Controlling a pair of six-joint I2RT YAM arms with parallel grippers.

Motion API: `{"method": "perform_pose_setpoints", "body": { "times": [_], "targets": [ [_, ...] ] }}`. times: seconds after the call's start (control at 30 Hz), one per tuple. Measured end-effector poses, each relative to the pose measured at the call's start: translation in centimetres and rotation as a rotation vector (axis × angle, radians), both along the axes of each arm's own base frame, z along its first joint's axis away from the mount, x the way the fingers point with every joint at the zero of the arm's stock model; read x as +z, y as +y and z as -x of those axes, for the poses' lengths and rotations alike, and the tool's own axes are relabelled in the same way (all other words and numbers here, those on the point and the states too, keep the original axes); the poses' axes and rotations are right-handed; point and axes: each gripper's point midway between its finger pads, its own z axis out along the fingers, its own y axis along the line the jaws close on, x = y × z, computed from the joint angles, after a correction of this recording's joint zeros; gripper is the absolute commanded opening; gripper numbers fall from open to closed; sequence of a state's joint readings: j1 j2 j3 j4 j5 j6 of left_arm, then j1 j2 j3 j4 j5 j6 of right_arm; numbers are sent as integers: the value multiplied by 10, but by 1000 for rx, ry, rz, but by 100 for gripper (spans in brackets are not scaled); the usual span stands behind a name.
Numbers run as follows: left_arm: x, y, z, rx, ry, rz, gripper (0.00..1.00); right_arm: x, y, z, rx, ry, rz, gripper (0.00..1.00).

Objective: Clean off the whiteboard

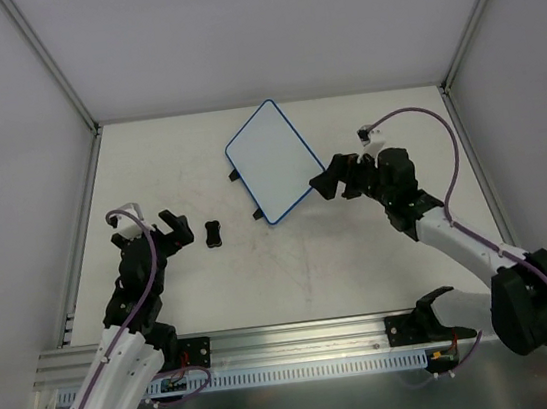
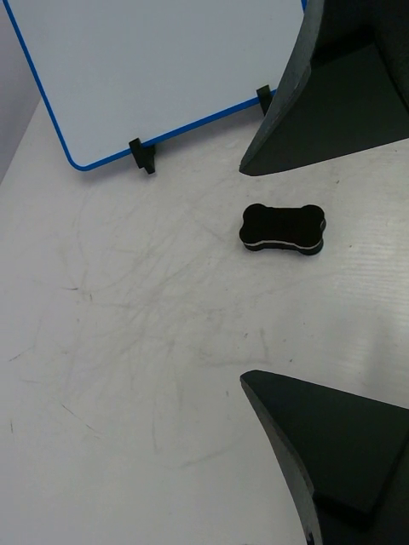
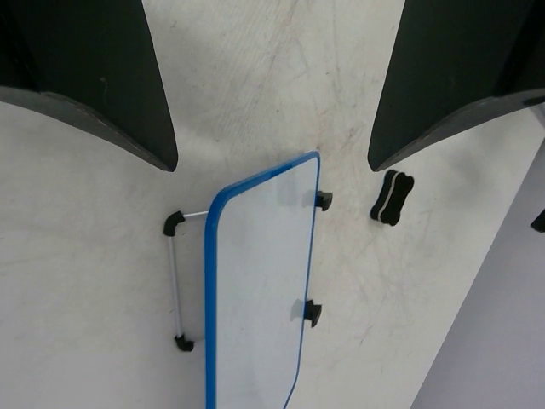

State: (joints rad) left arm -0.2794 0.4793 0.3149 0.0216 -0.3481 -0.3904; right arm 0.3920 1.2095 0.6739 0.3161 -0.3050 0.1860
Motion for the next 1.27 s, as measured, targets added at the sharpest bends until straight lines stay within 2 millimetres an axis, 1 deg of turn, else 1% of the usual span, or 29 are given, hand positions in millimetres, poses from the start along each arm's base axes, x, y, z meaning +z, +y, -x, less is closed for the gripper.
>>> {"method": "perform_pose_setpoints", "body": {
  "times": [0.1,0.23,0.33,0.4,0.53,0.67,0.73,0.8,0.93,1.03,1.27],
  "targets": [
    [6,0,2,-10,-27,-3,99,12,-18,3,-87,-77,44,99],
    [11,0,4,-10,-76,9,99,20,-49,2,-242,-144,100,99],
    [12,1,6,-9,-97,15,99,17,-75,5,-365,-167,136,99],
    [11,3,7,-1,-103,19,99,10,-93,11,-439,-170,158,99],
    [7,8,8,34,-98,31,99,1,-114,23,-524,-179,176,99],
    [3,11,7,58,-86,33,99,1,-123,29,-554,-201,171,99],
    [1,11,7,59,-76,31,99,-5,-126,30,-568,-209,170,99],
    [-2,11,6,59,-67,33,99,-15,-128,31,-580,-217,167,99],
    [-4,10,6,61,-58,41,99,-48,-133,33,-591,-168,218,99],
    [-5,10,6,62,-56,44,99,-57,-135,30,-604,-142,246,99],
    [-6,9,5,62,-50,43,99,-55,-137,27,-623,-141,251,99]
  ]
}}
